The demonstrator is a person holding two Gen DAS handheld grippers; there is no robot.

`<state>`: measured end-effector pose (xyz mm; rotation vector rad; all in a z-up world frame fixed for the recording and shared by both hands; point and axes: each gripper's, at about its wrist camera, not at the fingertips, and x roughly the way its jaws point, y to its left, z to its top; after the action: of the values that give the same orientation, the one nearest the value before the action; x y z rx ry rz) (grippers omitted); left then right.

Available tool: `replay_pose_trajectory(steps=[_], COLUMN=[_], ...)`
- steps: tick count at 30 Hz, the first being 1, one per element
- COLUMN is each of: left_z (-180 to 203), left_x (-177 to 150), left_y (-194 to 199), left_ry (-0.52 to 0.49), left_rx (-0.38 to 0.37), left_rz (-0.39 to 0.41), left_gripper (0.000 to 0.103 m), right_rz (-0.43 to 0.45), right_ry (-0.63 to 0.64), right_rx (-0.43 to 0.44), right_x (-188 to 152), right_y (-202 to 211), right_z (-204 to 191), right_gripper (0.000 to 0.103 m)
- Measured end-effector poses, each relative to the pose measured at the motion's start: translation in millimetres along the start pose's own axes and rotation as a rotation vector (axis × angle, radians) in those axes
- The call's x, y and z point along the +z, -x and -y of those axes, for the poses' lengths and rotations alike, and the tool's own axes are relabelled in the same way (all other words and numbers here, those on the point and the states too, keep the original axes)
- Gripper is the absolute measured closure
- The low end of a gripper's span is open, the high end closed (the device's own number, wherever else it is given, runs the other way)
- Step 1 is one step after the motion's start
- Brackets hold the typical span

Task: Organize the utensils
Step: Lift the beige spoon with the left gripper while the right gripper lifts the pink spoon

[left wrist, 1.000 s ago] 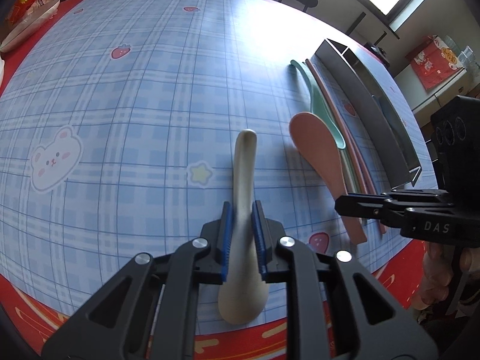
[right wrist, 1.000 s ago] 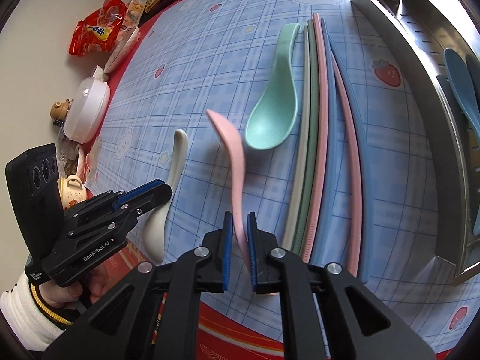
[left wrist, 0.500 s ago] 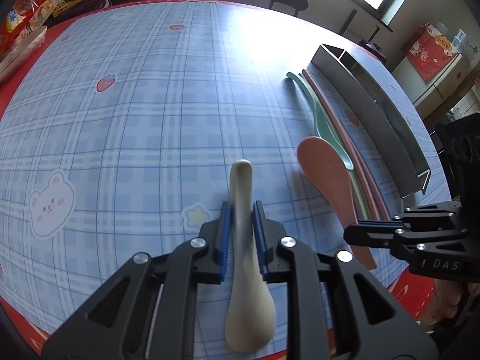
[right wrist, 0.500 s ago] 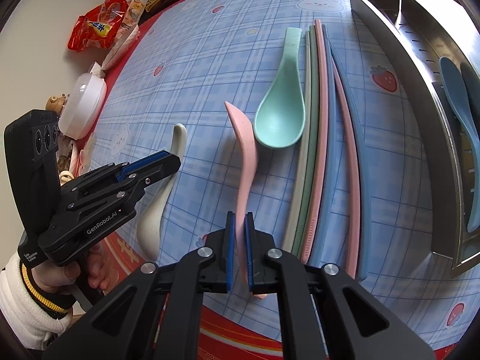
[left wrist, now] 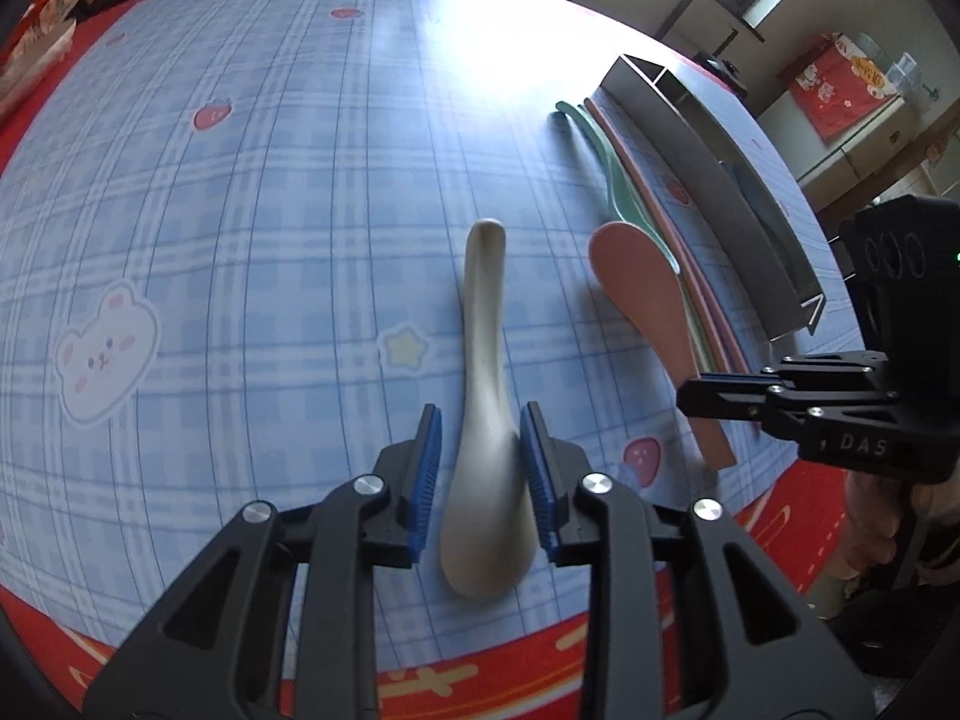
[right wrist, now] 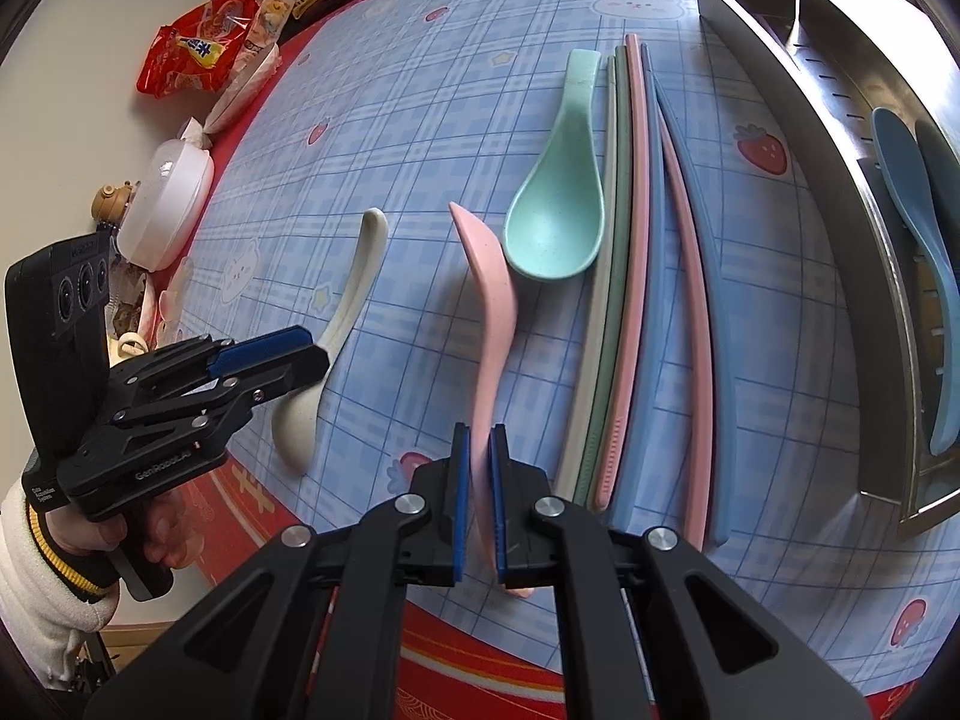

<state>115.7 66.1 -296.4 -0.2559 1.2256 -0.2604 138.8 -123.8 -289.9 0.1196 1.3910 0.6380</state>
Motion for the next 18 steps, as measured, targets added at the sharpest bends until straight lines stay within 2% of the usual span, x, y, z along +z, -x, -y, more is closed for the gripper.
replay_pose_trajectory(steps=[2,8,10,13,14,18], left_z=[-0.8,4.1,-0.7,-14.8,-16.1,-7.1], left_x=[-5.1,-7.5,-5.9,-6.8,-7.8,-8.8], left_y=[1.2,0.2,-0.1,-2.1,-1.4,1.2], left_ry=[0.024,0.077,0.131,0.26,0.28,0.251], left_rx=[-0.015,0.025,0.004,-0.11,-0.12,-0.133], left_rz=[-0.013,-0.03,-0.033,-0.057,-0.055,-0.036], left_gripper=[0.072,0.071,0.073,0.078,0.078,0.084], right_rz=[-0.002,-0.001,0.001,0.002,0.002,0.004], right_ry=[-0.007,-0.005,-0.007,-0.01,-0.009,-0.014], right_rx=[0.007,0.017,0.021,0.027,0.028,0.036], right_x=[-0.7,-1.0,-1.5,-1.8,-1.7,-2.3], right_y=[-0.4,0.3,0.6,0.9,1.1,1.5], right_z=[0.7,2.5,3.1,4.1,4.2,6.2], right_gripper=[0.096,0.096,0.096,0.096,0.096,0.096])
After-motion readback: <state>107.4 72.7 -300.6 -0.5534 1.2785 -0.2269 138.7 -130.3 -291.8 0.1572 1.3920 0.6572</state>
